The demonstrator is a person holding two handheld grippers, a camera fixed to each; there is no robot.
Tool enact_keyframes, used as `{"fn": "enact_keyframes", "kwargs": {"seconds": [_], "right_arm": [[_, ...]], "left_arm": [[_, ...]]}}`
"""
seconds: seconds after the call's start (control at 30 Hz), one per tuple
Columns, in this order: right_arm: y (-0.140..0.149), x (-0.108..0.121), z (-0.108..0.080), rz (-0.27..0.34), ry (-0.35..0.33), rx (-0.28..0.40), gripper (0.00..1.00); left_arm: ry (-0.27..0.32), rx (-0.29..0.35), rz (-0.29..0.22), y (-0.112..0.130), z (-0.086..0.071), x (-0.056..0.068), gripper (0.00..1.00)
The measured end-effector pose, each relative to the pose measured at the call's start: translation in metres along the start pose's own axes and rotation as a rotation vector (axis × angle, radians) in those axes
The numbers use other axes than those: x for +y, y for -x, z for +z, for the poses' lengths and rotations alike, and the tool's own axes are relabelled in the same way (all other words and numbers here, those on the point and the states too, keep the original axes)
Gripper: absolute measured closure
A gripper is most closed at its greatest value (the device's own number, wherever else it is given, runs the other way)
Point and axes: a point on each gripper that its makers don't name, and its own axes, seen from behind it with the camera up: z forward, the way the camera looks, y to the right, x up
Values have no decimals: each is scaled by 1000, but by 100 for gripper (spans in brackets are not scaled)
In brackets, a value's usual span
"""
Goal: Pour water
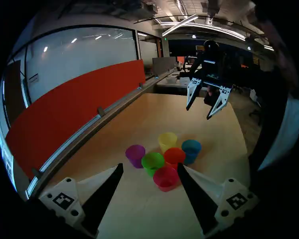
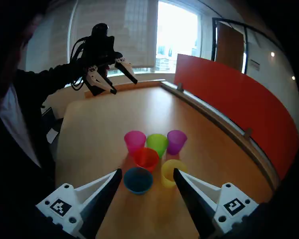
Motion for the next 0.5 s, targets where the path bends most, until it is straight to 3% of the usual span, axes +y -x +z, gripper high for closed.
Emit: {"fn": "enact_keyframes", "kwargs": {"seconds": [0.5], "right_arm": [[25, -11, 26, -29, -24, -53, 0]], "left_arm": [[23, -29, 9, 11, 19, -1, 0]]}}
